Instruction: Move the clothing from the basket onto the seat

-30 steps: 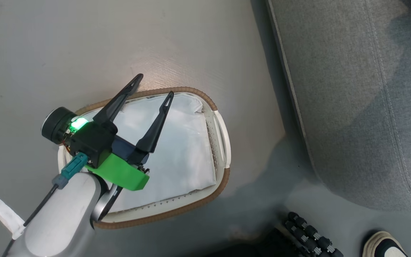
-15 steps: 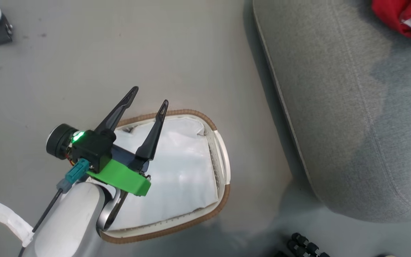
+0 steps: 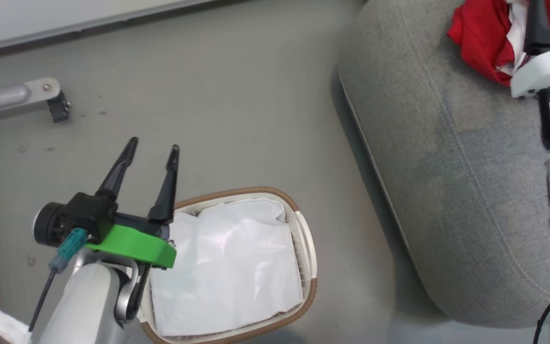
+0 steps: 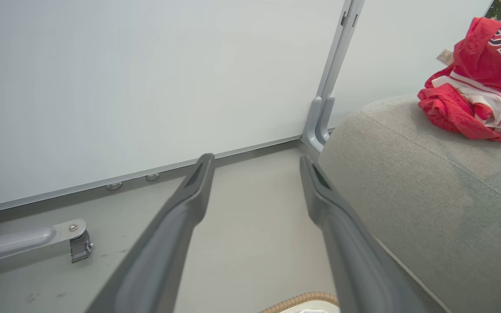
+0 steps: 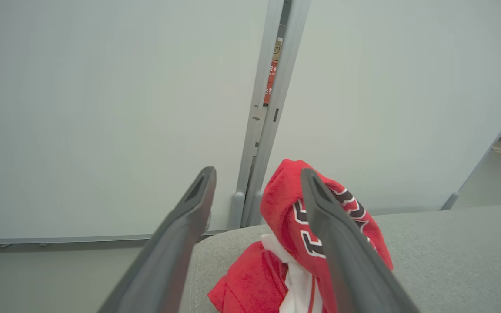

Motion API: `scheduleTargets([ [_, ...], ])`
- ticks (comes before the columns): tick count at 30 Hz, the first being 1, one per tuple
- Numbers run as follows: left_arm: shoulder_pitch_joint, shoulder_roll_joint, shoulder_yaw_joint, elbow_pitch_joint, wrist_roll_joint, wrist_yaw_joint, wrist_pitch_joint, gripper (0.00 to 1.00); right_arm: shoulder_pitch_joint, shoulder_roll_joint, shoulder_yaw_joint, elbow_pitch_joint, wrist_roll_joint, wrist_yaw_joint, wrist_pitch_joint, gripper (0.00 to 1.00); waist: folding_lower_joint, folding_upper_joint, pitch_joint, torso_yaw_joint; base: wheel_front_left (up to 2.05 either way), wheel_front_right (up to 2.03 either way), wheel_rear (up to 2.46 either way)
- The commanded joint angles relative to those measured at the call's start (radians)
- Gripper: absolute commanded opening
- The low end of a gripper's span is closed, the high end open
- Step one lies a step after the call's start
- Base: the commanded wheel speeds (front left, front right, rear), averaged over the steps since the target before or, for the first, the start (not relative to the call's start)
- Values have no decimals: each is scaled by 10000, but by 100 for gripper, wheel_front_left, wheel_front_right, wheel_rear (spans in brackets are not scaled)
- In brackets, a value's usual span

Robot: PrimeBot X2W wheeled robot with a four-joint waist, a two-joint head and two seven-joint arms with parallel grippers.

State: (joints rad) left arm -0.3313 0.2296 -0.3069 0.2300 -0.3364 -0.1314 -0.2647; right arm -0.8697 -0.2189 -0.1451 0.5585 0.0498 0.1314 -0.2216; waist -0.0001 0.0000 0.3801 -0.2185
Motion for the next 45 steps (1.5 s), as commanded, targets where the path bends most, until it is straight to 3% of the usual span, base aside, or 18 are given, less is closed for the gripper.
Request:
scheduleTargets([
  [1,248,-90,341,39,173,15,8,100,231,108,184,-49,164,-14,-115,100,1,0,-598,458,0,0,0],
  [13,1191,-870,2920,590,1178,17,10,100,1477,1196,1751,456,842,-14,-443,100,1,0,-1542,1350,0,0,0],
  [22,1875,-1276,3963,695,1581,16,10,100,3132,1550,1711,-463,1009,-14,-448,100,1,0,-2063,1639,0,0,0],
  [35,3166,-1604,4466,358,1621,16,10,100,5345,1656,1786,-1315,1168,-14,-450,100,1,0,-2846,1612,0,0,0],
  [45,3824,-1732,4166,46,1172,16,10,100,6149,1663,1808,-1468,1348,-15,-449,100,1,0,-3162,1679,0,0,0],
])
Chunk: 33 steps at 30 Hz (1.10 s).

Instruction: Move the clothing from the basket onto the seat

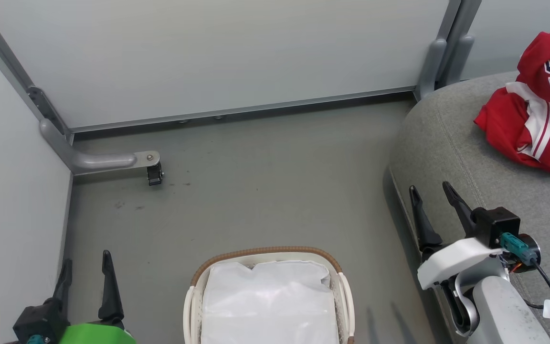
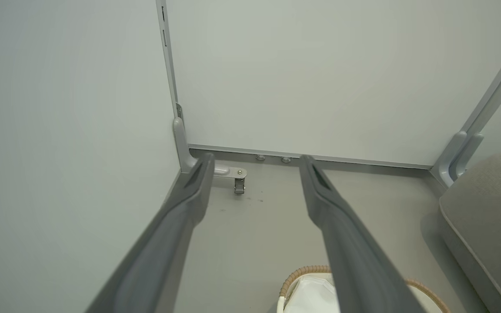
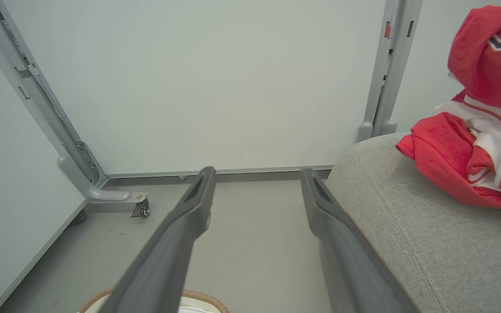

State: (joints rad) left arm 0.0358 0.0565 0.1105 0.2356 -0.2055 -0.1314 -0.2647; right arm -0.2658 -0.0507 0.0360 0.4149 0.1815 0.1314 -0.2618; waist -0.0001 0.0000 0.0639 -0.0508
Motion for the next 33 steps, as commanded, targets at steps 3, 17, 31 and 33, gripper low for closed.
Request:
scheduleTargets([
  [3,32,-54,-52,188,-77,0,0,0,100,44,13,150,6,0,17,0,1,0,-6,3,0,0,0],
  [17,-225,-89,-40,334,-2301,1,625,0,438,67,-262,26,2279,-1,653,0,1,0,-66,52,0,0,0],
  [31,-478,-78,-32,268,-4539,3,1217,0,671,50,-480,-337,4569,-3,1223,0,1,0,-131,108,0,0,0],
  [33,-507,-77,-30,261,-4830,3,1296,0,702,47,-511,-382,4866,-3,1299,0,1,0,-141,116,0,0,0],
])
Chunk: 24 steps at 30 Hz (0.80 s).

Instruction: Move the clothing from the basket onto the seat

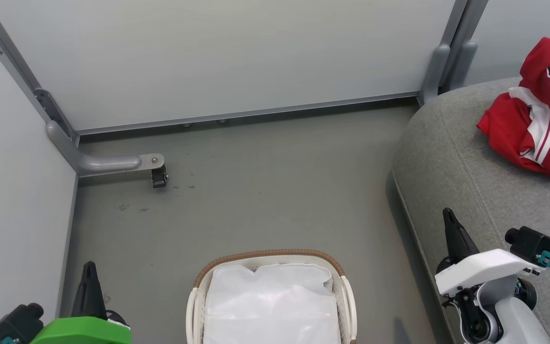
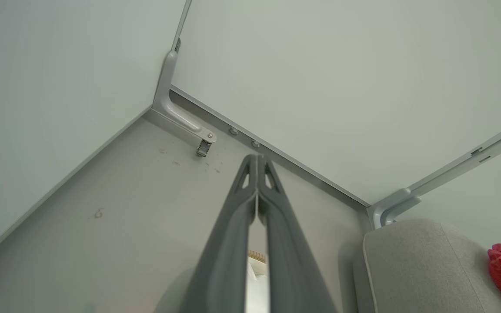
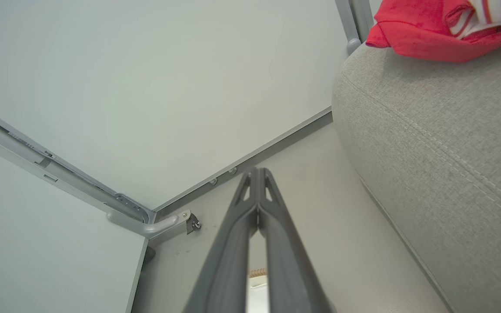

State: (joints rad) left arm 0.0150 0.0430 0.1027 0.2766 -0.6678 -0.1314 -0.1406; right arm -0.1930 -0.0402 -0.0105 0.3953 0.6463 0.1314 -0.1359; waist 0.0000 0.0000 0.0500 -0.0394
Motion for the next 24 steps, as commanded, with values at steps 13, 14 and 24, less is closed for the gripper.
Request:
scheduleTargets([
  [13,-500,67,65,-190,-1975,5,530,0,136,-72,-240,-451,2024,-4,510,0,0,0,-64,54,0,0,0],
  [14,-513,67,67,-192,-2106,5,570,0,151,-74,-256,-472,2163,-4,549,0,0,0,-69,58,0,0,0],
  [24,-660,75,80,-219,-3385,6,918,0,284,-83,-395,-661,3475,-6,895,0,0,0,-120,101,0,0,0],
])
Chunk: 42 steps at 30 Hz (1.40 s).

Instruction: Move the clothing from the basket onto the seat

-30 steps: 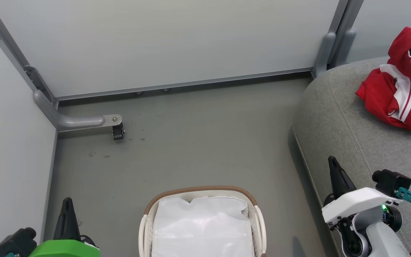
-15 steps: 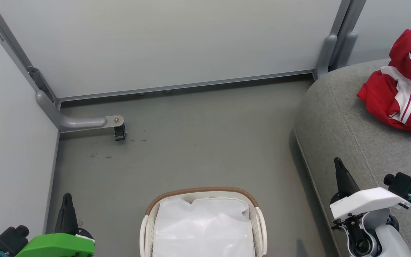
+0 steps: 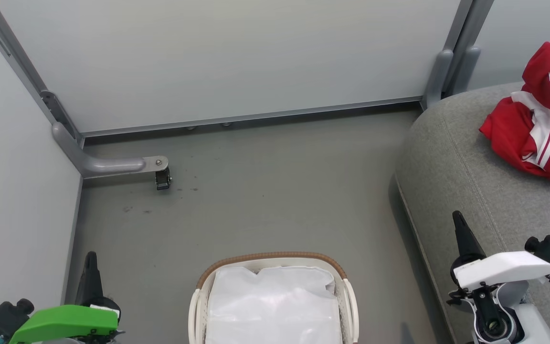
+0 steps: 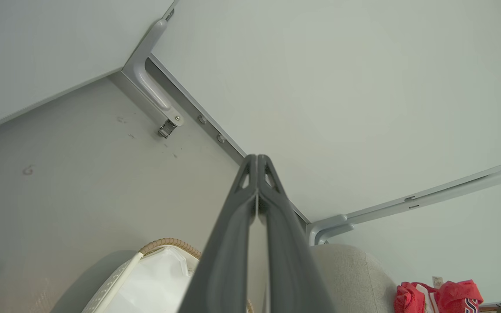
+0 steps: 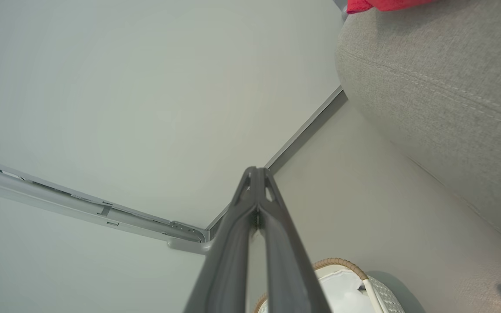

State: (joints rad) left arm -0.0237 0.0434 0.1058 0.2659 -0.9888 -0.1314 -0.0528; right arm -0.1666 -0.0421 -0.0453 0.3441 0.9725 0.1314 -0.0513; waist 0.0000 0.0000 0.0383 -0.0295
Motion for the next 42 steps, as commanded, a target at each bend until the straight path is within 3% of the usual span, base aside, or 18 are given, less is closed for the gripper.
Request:
scheduleTargets([
  [1,-289,72,50,-115,-302,6,78,0,28,-65,-61,-168,335,-6,82,0,0,0,-8,7,0,0,0],
  [42,-707,92,83,-197,-4112,10,1120,0,419,-92,-481,-721,4233,-9,1111,0,0,0,-202,169,0,0,0],
])
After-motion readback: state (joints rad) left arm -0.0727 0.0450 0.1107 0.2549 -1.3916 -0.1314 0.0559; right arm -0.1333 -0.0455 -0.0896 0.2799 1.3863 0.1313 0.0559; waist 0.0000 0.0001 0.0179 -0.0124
